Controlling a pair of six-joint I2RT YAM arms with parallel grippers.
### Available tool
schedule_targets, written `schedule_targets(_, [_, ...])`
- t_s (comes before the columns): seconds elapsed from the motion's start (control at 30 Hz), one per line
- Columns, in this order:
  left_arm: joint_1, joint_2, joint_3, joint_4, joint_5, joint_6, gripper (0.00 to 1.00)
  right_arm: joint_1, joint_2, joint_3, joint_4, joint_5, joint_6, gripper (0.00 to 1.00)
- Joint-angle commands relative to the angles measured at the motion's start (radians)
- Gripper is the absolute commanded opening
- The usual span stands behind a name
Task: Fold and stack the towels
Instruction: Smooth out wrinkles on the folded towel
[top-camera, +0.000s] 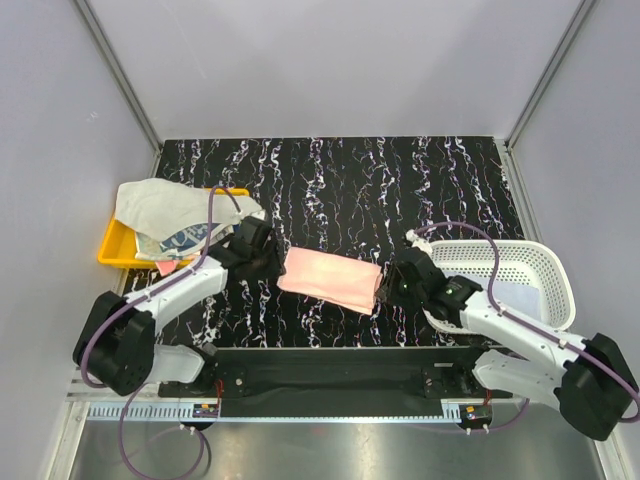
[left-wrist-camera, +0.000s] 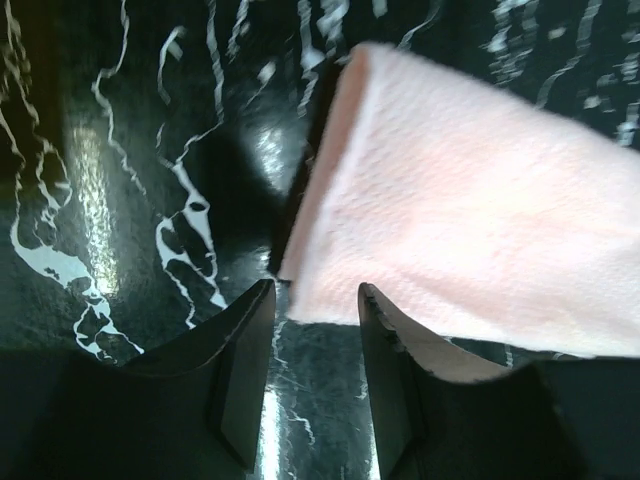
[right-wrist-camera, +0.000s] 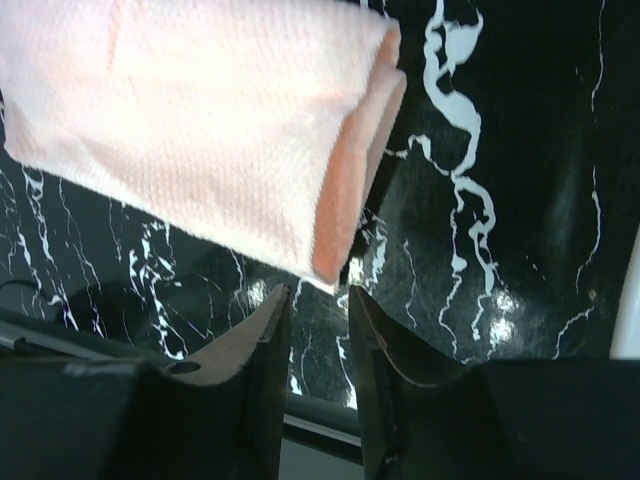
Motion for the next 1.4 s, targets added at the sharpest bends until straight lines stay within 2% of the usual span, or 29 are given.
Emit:
schedule_targets(0.0, [-0.051, -0.038, 0.136, -0.055, -0.126, 0.047, 0.42, 0.009, 0.071, 0.104, 0.025, 0.076, -0.020, 0.36])
schedule_targets(0.17, [-0.131, 0.092, 0.215, 0.003, -0.089, 0.058, 0.36, 0.011, 0.230, 0.173, 0.074, 0.069, -0.046, 0.35])
schedule_targets(0.2, [-0.130, 0.117, 0.219, 0.016, -0.074, 0.057, 0.32, 0.009, 0.249, 0.162, 0.090, 0.061, -0.044, 0.34])
schedule_targets(0.33, [-0.130, 0.210, 0.180, 0.083, -0.033, 0.024, 0.29, 0.011, 0.294, 0.077, 0.163, 0.021, -0.002, 0.32])
schedule_targets(0.53, [-0.131, 0.270, 0.097, 0.125, -0.080, -0.046, 0.27, 0.012, 0.286, -0.048, 0.223, -0.013, 0.031, 0.30])
schedule_targets(0.8, [-0.134, 0.174, -0.063, 0.177, -0.089, -0.144, 0.22, 0.013, 0.290, -0.046, 0.220, -0.013, 0.011, 0.30])
schedule_targets(1.07, [-0.139, -0.002, -0.133, 0.080, -0.125, -0.170, 0.22, 0.011, 0.297, 0.029, 0.180, -0.033, -0.043, 0.30])
schedule_targets(1.2, [-0.139, -0.021, -0.113, 0.034, -0.154, -0.146, 0.27, 0.011, 0.298, 0.059, 0.150, -0.002, -0.066, 0.34])
schedule_targets(1.37, [-0.138, -0.032, -0.028, -0.010, -0.163, -0.106, 0.37, 0.011, 0.278, 0.095, 0.105, 0.027, -0.086, 0.47])
